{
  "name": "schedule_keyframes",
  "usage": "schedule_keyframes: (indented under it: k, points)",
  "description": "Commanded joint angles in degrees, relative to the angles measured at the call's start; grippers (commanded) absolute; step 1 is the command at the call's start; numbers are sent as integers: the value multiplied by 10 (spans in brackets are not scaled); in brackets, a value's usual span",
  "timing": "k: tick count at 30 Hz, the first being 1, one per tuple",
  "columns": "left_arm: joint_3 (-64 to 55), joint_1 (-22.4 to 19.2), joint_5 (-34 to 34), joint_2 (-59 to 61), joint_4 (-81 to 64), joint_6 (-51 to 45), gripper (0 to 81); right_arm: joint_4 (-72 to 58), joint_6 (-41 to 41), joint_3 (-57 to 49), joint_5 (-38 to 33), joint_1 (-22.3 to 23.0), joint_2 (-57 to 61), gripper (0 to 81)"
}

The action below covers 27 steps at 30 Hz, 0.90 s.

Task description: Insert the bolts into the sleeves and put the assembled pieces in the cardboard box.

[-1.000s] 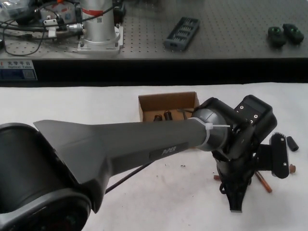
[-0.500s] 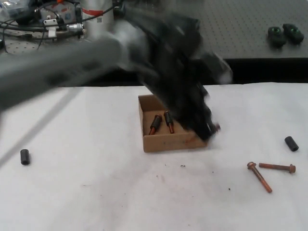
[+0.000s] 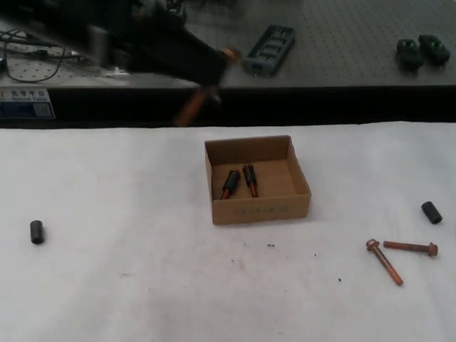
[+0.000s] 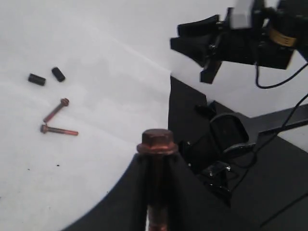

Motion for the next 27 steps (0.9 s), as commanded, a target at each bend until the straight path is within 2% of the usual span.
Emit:
schedule_keyframes:
  k: [1,4,8,12,15,19,22,27]
  points:
    - [28,33,16,-70,8,32,6,-6,-15,-4,-36,-25,36,289]
    - [74,65,12,-142,7,49,6,-17,-15,-4,-58,-64,105,288]
    - [145,112,-34,-248,-25,53,6,-42,-35,-4,-63,-100,186,274]
    - [247,159,-94,-357,-125,17,6,-93,-52,-5,-158,-136,254,274]
    - [340,185,-143,-429,-248,-41,6,-130,-54,-14,-190,-156,298,274]
    - [476,193,-217,-508,-411,-124,6,-146,-73,-43,-220,-170,340,274]
    - [565,193,-236,-544,-513,-161,6,-159,-75,-70,-259,-177,365,274]
    - [675,201,-275,-545,-638,-169,6,-197,-75,-104,-294,-186,406,274]
